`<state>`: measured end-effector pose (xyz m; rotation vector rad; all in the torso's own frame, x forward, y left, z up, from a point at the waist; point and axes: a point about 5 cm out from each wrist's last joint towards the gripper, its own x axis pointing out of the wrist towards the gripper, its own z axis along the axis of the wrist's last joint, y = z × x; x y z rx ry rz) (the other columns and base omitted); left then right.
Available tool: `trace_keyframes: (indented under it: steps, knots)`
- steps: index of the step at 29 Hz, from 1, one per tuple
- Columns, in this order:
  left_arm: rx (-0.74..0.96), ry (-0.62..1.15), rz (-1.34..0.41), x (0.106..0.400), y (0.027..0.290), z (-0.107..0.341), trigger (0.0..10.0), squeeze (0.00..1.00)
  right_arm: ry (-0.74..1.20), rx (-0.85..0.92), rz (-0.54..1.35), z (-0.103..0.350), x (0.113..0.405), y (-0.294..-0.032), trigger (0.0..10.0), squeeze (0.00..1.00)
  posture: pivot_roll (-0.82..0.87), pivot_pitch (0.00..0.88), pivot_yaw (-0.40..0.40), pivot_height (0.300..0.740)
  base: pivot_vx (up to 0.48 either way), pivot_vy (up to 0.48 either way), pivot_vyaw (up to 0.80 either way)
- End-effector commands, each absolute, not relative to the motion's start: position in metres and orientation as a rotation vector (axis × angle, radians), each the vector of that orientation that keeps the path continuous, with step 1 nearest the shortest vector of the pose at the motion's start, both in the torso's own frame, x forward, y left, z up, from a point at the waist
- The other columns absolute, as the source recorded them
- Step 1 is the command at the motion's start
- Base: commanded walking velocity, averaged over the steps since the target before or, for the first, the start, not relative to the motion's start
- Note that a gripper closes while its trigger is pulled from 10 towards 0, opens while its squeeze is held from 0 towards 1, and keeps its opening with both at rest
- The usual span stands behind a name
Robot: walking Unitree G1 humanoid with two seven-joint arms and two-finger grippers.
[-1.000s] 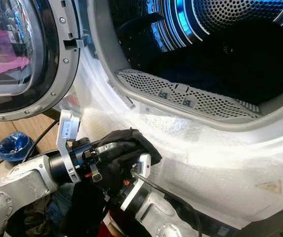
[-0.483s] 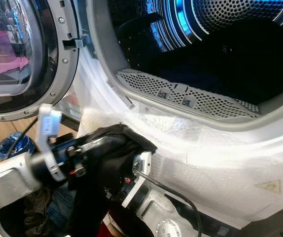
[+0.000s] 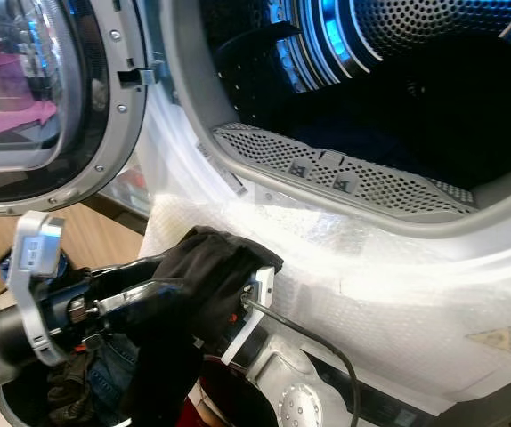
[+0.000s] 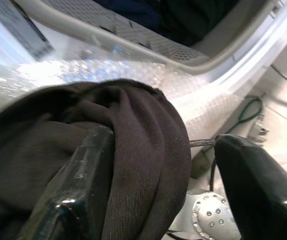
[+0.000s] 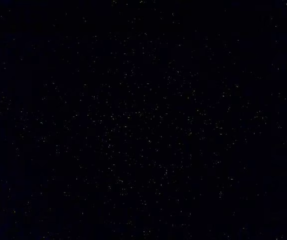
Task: Clothes washing
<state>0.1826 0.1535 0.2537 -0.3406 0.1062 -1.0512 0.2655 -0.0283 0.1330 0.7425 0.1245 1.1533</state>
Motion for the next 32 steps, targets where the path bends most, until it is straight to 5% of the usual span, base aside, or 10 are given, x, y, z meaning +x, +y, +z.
trace_keyframes:
  steps: [1, 7, 21, 22, 24, 25, 32]
  knots:
    - [-0.29, 0.118, -1.073, 0.173, 0.155, 0.257, 10.0, 1.0, 0.087, 0.746, 1.172, 0.139, 0.27, -0.023, 0.0, 0.0, 0.22, 0.035, 0.028, 0.74, 0.0, 0.0, 0.0]
    - [-0.227, 0.125, -0.954, 0.175, 0.17, 0.257, 10.0, 1.0, 0.079, 0.759, 1.164, 0.139, 0.275, -0.018, 0.0, 0.0, 0.23, 0.032, 0.034, 0.74, 0.0, 0.0, 0.0]
    - [-0.191, 0.084, -0.294, 0.195, 0.26, 0.227, 10.0, 1.0, 0.068, 0.754, 1.101, 0.131, 0.287, -0.032, 0.0, 0.0, 0.23, 0.033, 0.032, 0.74, 0.0, 0.0, 0.0]
    - [-0.16, 0.12, -0.22, 0.198, 0.268, 0.217, 10.0, 0.85, 0.066, 0.755, 1.101, 0.131, 0.288, -0.033, 0.0, 0.0, 0.23, 0.033, 0.032, 0.74, 0.0, 0.0, 0.0]
    - [-0.136, 0.169, -0.16, 0.2, 0.275, 0.205, 10.0, 0.85, 0.059, 0.756, 1.107, 0.131, 0.288, -0.033, 0.0, 0.0, 0.23, 0.029, 0.031, 0.74, 0.0, 0.0, 0.0]
    - [-0.126, 0.191, -0.128, 0.201, 0.278, 0.198, 10.0, 0.0, 0.055, 0.758, 1.111, 0.132, 0.289, -0.033, 0.0, 0.0, 0.23, 0.029, 0.031, 0.74, 0.0, 0.0, 0.0]
    - [-0.041, 0.419, 0.092, 0.217, 0.297, 0.114, 10.0, 0.0, -0.017, 0.803, 1.306, 0.154, 0.271, -0.04, 0.0, 0.0, 0.19, 0.019, 0.033, 0.74, 0.0, 0.0, 0.0]
